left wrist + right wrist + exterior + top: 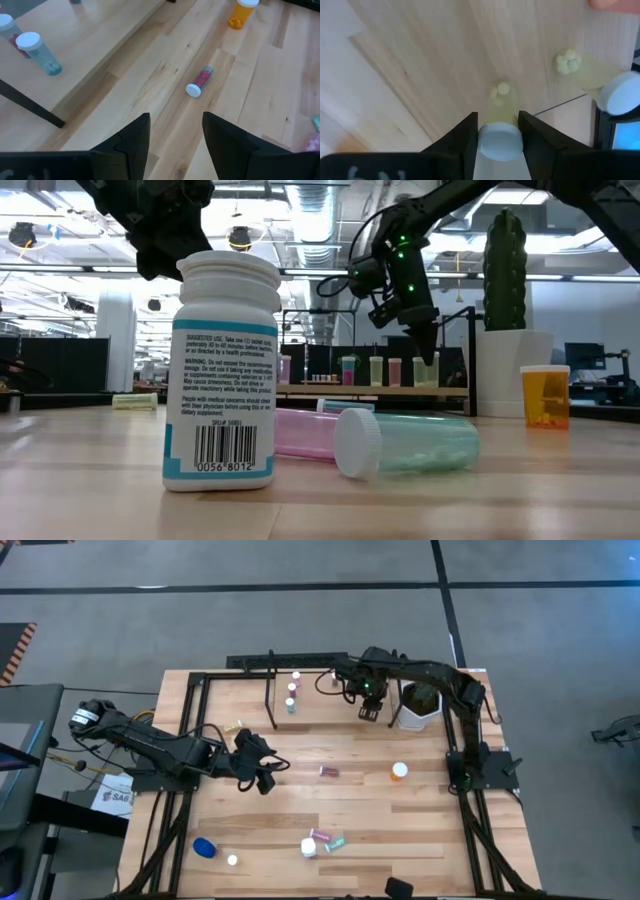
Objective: Pick and place medicine bottles onto shelf by color
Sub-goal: Put the yellow pill bottle on the shelf, then put the orange pill bottle on the shelf
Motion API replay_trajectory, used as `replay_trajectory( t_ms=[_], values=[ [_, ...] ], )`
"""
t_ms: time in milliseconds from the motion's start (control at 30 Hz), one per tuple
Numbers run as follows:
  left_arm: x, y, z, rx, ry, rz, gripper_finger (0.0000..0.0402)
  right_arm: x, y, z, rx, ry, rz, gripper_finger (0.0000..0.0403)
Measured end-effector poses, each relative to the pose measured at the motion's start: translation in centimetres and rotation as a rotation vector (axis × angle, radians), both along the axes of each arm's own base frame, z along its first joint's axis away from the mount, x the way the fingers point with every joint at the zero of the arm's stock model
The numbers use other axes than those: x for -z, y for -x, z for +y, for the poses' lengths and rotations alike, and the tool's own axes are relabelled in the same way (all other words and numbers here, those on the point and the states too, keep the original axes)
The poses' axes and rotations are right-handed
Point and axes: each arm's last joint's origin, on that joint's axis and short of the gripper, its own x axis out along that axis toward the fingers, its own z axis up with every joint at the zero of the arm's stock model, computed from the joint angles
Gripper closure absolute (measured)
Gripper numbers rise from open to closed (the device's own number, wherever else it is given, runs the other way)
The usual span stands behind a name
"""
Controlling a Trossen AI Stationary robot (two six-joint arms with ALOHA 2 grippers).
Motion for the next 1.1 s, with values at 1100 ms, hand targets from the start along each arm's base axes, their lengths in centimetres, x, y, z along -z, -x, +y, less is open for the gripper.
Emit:
replay_trajectory(
  t_ms=[1100],
  values=[
    [0.0, -0.1, 0.3, -0.017, 0.005, -0.002, 0.0233, -4.9, 0.1, -0.5, 0.041, 0.093, 0.006, 0.0168]
  ],
)
